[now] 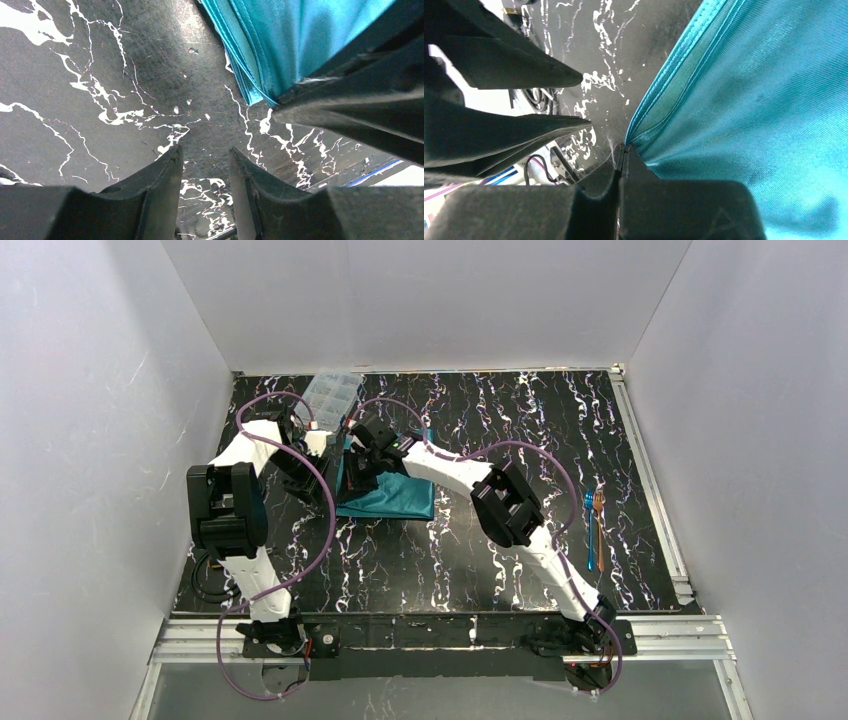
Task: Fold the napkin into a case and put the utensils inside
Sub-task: Fold the rectangle-folded napkin at the center of the board, then move the square-folded napkin to the center of the board.
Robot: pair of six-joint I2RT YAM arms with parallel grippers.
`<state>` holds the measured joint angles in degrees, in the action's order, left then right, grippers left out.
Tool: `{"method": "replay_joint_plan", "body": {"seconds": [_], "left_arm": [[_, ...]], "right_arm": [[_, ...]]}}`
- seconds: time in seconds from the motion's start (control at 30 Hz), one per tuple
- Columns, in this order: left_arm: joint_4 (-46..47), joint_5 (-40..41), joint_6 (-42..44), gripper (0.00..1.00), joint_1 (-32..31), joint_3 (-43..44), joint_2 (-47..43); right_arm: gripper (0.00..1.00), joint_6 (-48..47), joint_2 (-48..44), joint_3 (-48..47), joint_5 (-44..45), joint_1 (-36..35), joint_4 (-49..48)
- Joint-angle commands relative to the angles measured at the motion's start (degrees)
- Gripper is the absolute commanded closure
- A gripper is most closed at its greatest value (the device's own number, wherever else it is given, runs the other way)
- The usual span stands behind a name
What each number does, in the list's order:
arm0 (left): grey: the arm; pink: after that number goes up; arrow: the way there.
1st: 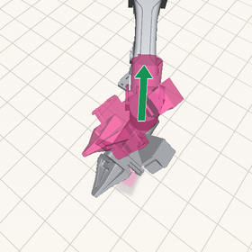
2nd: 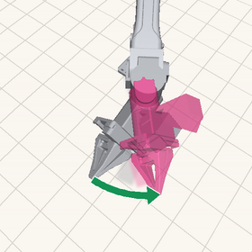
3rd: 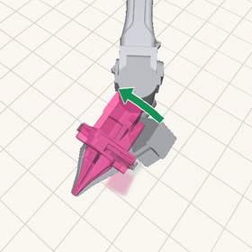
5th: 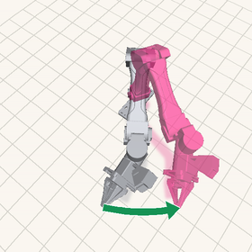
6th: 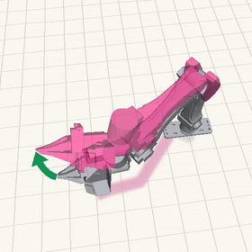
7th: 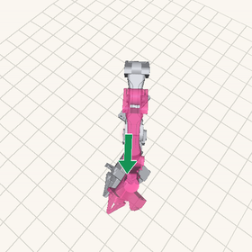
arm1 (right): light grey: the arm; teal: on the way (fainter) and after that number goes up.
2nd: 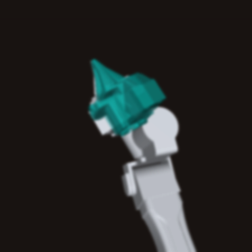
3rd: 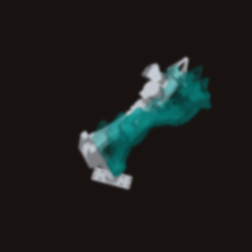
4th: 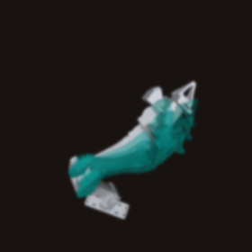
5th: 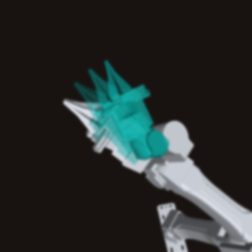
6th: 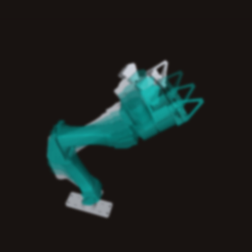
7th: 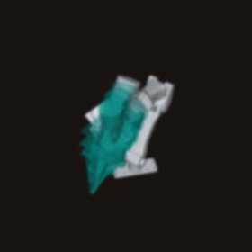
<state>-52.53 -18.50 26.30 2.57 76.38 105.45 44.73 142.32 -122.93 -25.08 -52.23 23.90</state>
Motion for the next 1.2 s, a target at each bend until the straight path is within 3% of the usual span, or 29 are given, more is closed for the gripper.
{"method": "replay_joint_plan", "body": {"seconds": [0.0, 0.03, 0.1, 0.27, 0.37, 0.6, 0.8, 0.9, 1.0, 1.17], "left_arm": [[-1.7, -1.3, -0.4, 0.63, 0.4, 0.4, -1.7], [-1.7, -1.4, -0.4, 0.63, 0.5, 0.4, -1.8], [-1.7, -1.4, -0.4, 0.63, 0.5, 0.3, -1.9], [-2.0, -2.0, -0.3, 0.62, 0.5, 0.2, -2.0], [-2.5, -2.8, -0.3, 0.62, 0.5, 0.7, -1.7], [-3.9, -5.7, -1.9, 0.61, 0.4, 2.9, -0.7], [-3.9, -7.9, -3.8, 0.61, -0.7, 2.8, 0.7], [-3.9, -8.6, -4.6, 0.6, -1.8, 2.7, 0.8], [-3.4, -8.1, -5.6, 0.59, -3.9, 2.4, 1.8], [-2.7, -7.0, -6.4, 0.58, -4.4, 2.3, 4.0]], "right_arm": [[0.99, -1.3, 2.3, -1.3, -0.6, -0.1, -0.6], [0.96, -1.3, 2.7, -1.6, -0.5, 0.0, 0.1], [0.74, -1.5, 2.9, -2.1, -0.4, 0.3, 1.2], [0.35, -1.2, -1.9, -1.9, -2.4, 2.7, -0.2], [0.22, 1.2, -5.1, -1.9, -6.5, 4.6, -3.2], [0.16, 0.2, -10.6, -1.6, -10.1, 9.9, -1.3], [0.19, -9.4, -15.2, 2.5, 5.5, 20.0, 12.8], [0.19, -13.4, -16.2, 7.0, 11.1, 24.6, 14.6], [0.2, -14.6, -15.4, 10.3, 12.1, 28.4, 13.5], [0.2, -15.5, -9.1, 8.0, 10.3, 28.9, 13.7]]}}
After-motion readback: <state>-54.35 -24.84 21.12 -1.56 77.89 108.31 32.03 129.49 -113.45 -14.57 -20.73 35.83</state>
